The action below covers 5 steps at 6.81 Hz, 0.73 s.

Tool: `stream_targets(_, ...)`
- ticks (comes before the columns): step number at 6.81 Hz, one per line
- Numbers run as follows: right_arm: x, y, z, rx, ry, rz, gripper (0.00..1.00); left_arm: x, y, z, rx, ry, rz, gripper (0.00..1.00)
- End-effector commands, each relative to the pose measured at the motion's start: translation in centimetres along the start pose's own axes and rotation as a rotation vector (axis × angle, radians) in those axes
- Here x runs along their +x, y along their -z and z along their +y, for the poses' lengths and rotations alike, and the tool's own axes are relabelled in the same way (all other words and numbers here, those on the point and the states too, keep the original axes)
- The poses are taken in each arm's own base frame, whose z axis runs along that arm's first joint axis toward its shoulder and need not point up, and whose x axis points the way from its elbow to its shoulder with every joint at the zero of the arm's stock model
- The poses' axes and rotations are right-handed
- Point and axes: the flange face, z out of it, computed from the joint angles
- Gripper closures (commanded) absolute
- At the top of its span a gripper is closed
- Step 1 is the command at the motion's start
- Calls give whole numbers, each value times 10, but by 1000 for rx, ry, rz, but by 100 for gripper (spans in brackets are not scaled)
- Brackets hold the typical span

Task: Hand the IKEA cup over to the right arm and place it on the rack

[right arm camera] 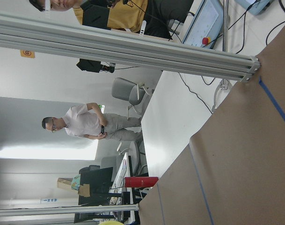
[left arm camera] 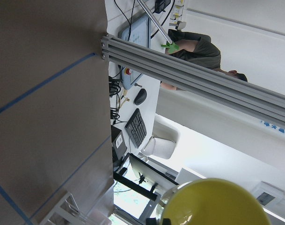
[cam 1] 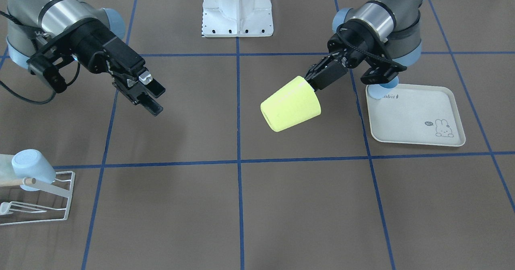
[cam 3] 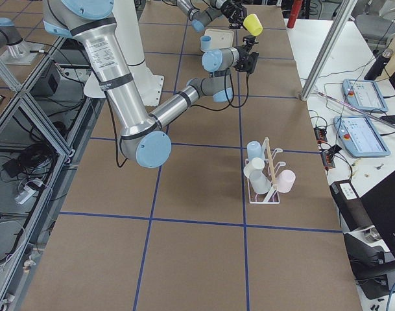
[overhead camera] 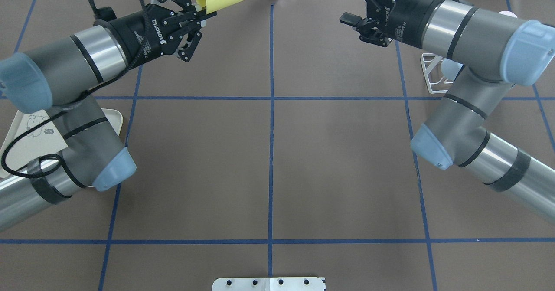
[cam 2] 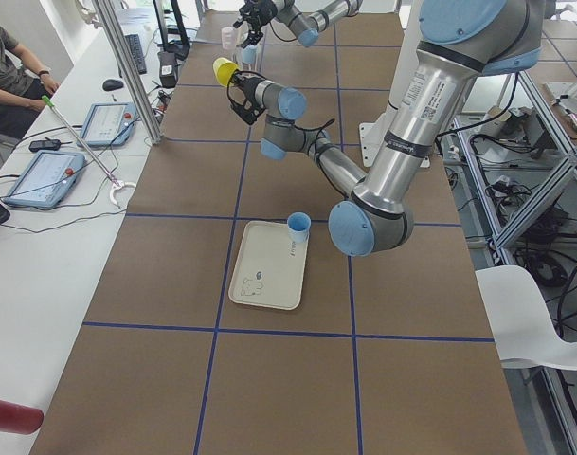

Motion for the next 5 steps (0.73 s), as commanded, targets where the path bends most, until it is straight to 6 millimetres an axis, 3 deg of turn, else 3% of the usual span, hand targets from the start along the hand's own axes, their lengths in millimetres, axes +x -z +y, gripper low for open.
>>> stream_targets(1, 5, -14, 45, 8, -51, -84, 0, -28, -8, 27, -100, 135, 107, 100)
stream_targets(3, 0, -15, 49, 3, -53, -94, 0, -37, -8, 16, -108, 189, 130, 100)
stream_targets(5, -3, -19, 52, 2, -52, -99, 0, -46, -46, 39, -124, 204, 127, 100)
